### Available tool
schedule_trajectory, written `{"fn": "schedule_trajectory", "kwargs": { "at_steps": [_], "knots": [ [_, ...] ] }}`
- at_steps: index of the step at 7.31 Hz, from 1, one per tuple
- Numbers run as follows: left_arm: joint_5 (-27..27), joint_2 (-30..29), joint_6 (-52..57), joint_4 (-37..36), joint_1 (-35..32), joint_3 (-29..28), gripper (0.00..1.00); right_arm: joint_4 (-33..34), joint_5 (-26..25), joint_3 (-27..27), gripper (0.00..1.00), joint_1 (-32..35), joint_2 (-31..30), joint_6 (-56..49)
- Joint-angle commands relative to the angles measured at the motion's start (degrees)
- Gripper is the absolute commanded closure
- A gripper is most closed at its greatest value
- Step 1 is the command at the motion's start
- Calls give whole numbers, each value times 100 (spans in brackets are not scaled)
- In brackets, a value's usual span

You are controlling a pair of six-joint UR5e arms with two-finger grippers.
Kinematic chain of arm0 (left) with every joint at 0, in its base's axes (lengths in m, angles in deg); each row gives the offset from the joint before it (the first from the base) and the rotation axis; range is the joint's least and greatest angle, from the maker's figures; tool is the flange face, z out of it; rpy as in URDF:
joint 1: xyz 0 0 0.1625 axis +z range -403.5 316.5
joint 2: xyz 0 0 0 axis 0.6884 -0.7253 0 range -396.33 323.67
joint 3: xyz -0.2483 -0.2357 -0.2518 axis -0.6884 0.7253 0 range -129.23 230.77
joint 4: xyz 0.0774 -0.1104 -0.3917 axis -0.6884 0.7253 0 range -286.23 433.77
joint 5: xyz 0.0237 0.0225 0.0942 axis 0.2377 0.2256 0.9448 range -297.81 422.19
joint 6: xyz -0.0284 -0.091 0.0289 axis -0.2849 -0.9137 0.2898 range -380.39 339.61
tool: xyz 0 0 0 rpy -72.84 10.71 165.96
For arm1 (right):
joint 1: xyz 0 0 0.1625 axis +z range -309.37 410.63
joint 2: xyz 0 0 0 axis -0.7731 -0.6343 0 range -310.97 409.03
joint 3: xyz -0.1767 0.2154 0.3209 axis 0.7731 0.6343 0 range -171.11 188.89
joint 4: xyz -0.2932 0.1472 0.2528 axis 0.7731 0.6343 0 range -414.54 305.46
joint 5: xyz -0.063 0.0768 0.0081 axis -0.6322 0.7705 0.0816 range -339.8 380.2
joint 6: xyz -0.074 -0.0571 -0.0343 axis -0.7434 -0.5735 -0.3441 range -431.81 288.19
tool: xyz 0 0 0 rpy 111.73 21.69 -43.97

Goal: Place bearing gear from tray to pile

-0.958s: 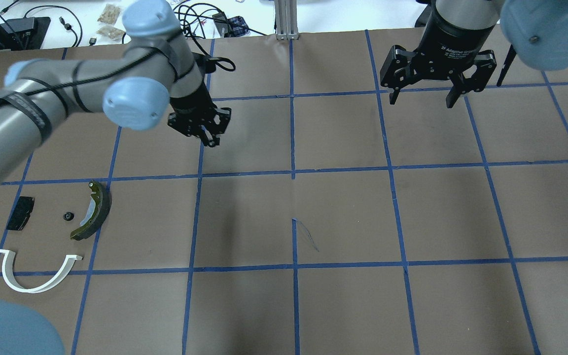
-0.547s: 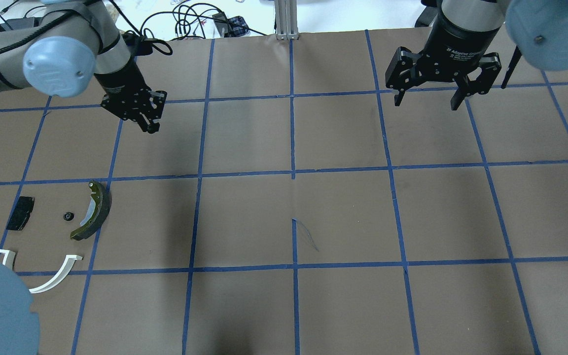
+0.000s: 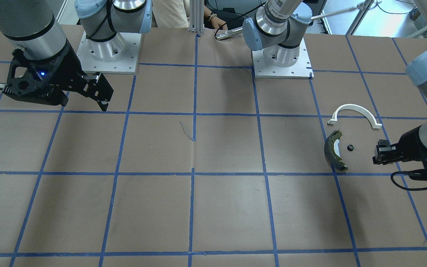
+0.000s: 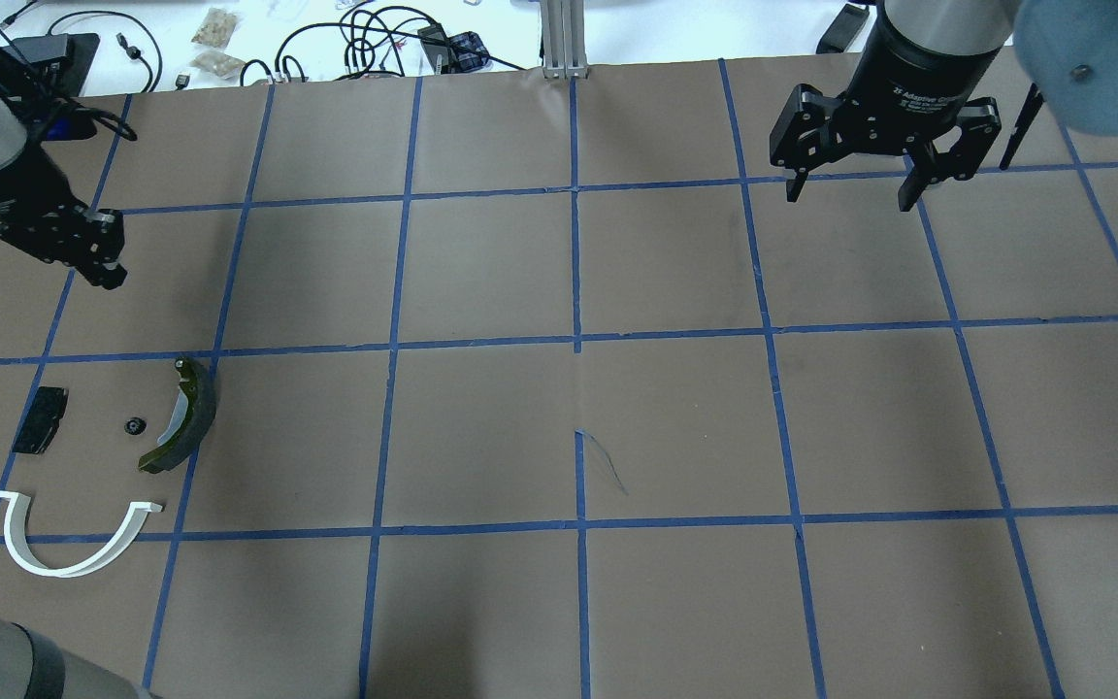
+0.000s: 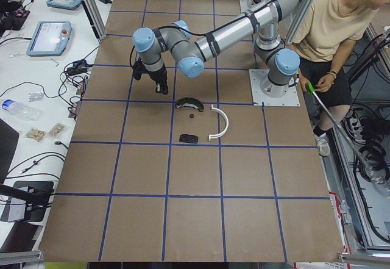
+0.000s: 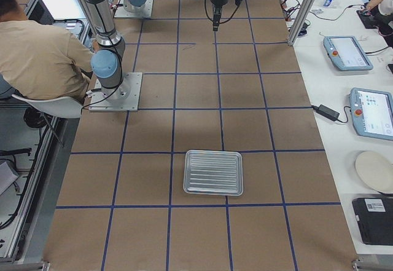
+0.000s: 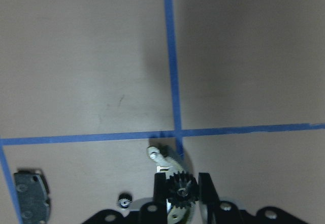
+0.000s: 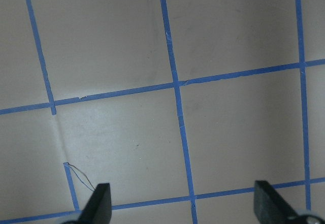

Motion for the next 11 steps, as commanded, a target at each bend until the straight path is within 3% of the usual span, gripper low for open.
{"fn": "schedule_trajectory", "kwargs": {
  "at_steps": [1, 5, 8, 11],
  "knots": [
    [-6, -7, 825, -89, 554, 300, 100, -13, 0, 22, 0, 1, -16, 0],
    [11, -76, 1115, -1298, 801, 1434, 100, -31, 0, 57, 0, 1, -16, 0],
    [-50, -121, 1125, -1573, 942, 1909, 100, -39, 0, 110, 0, 1, 19, 0],
    [2, -95, 1151, -1575, 942, 2016, 100, -48, 0, 110, 0, 1, -16, 0]
  ]
}}
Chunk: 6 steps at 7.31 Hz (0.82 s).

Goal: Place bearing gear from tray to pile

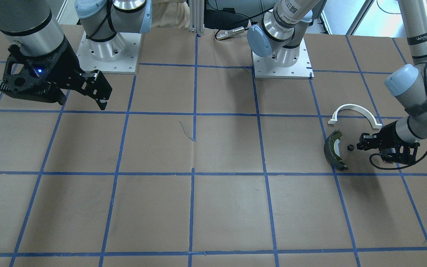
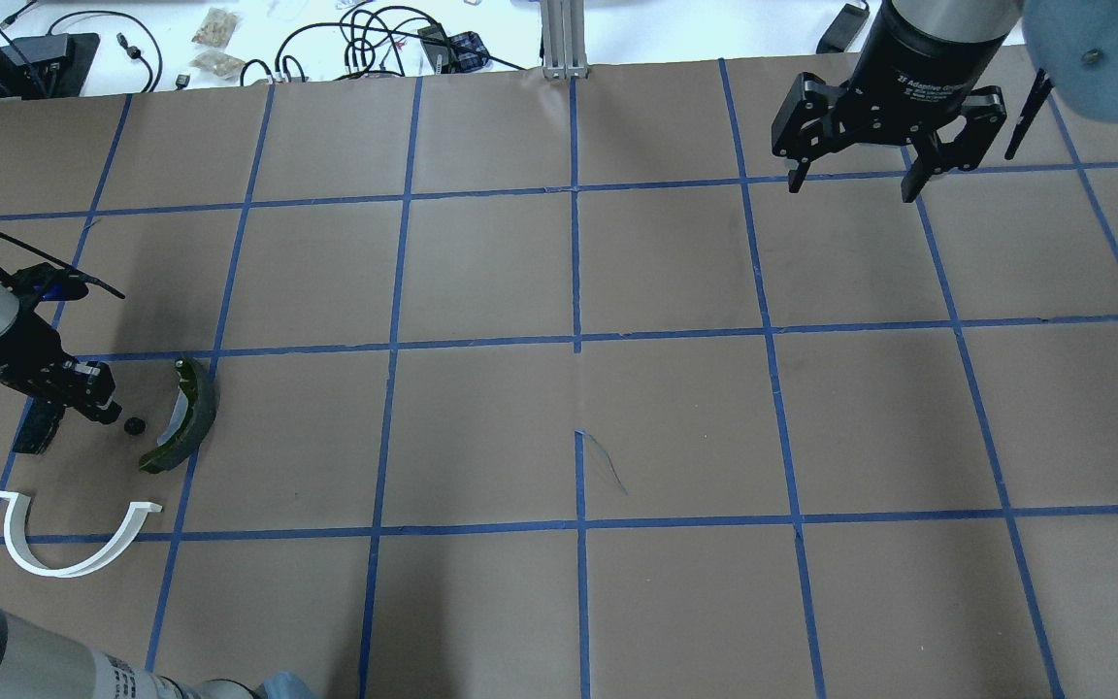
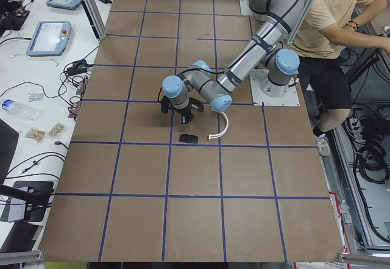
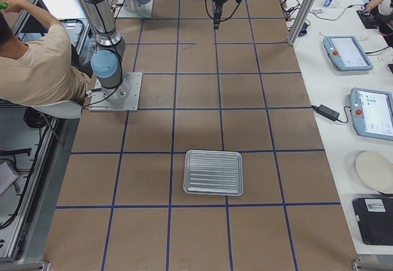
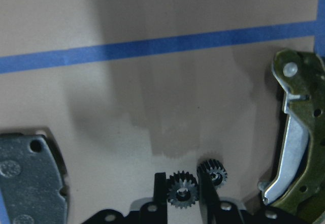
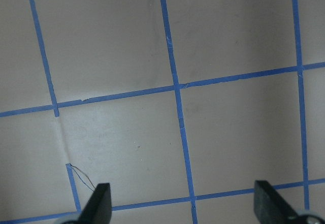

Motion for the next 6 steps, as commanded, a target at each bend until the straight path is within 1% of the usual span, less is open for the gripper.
{"fn": "schedule_trajectory", "kwargs": {
  "at_steps": [1, 4, 5, 6],
  "knots": [
    [31, 8, 33, 7, 2, 29, 100, -1, 0, -8, 0, 0, 2, 0],
    [31, -10, 25, 15, 2, 29, 100, -1, 0, -25, 0, 0, 46, 0],
    [31, -36, 33, 15, 11, 29, 94, -1, 0, 1, 0, 0, 29, 0],
    [31, -45, 33, 7, 11, 29, 79, -1, 0, -8, 0, 0, 29, 0]
  ]
}}
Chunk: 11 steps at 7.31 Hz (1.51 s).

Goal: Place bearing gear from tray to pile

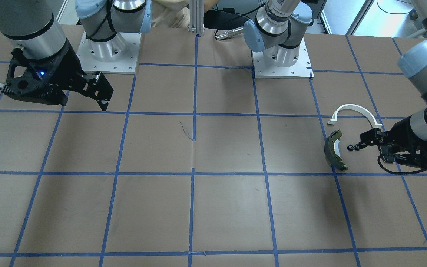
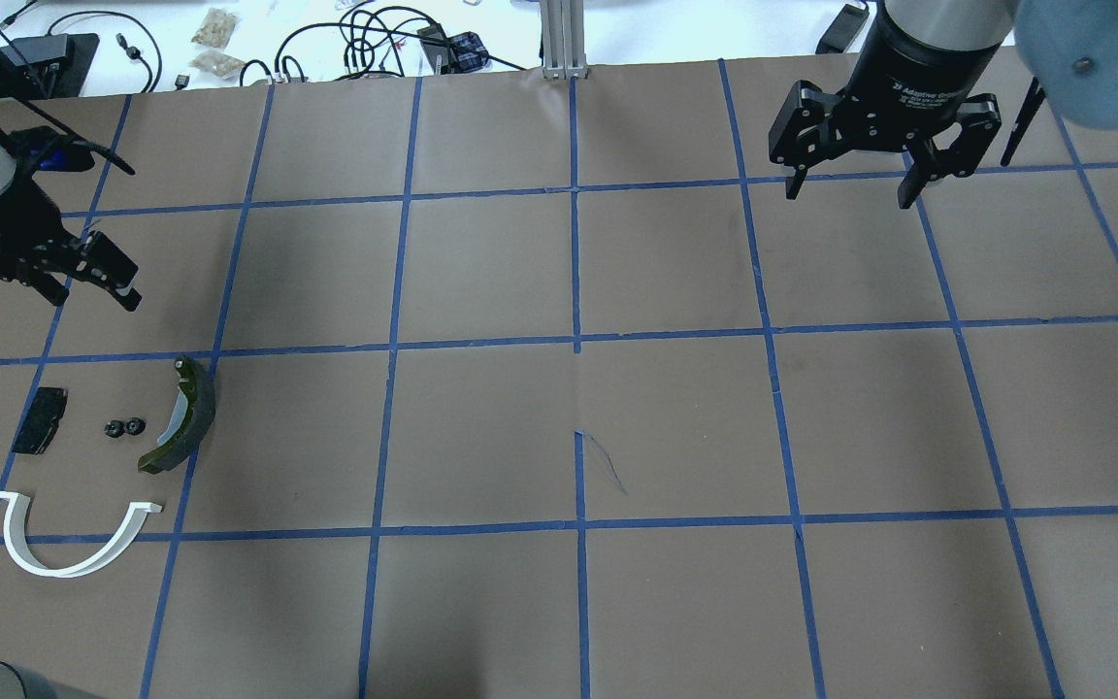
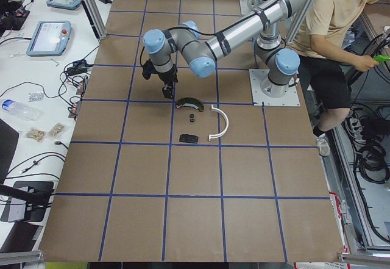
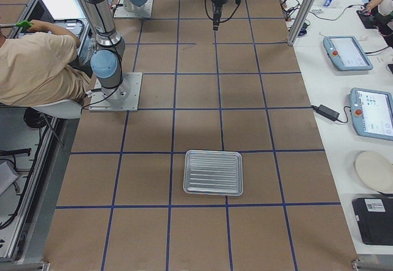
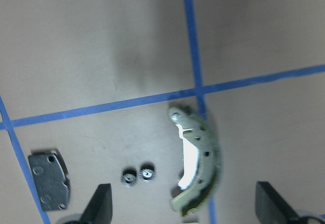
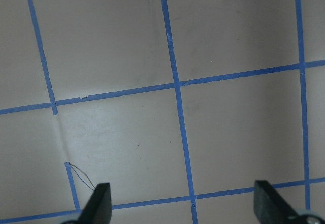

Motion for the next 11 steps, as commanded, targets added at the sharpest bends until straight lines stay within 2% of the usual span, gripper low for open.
{"fn": "schedule_trajectory", "kwargs": {
  "at_steps": [1, 3, 4, 5, 9, 11],
  "knots": [
    [-41, 402, -870, 223, -789, -239, 0, 16, 9, -5, 0, 0, -8, -1],
    [-120, 754, -1991, 223, -1546, -239, 0, 24, 9, -5, 0, 0, 10, -1],
    [-695, 860, -2397, 223, -1758, -204, 0, 24, 0, -22, 0, 0, 10, -1],
    [-788, 983, -2453, 223, -1821, -126, 0, 24, -18, 30, 0, 0, -8, -10],
    [-622, 1291, -2445, 206, -2207, 191, 0, 164, -9, -22, 0, 0, -52, -19],
    [-350, 1388, -2357, 145, -2270, 401, 0, 165, 17, -23, 0, 26, -34, 77]
  ]
}}
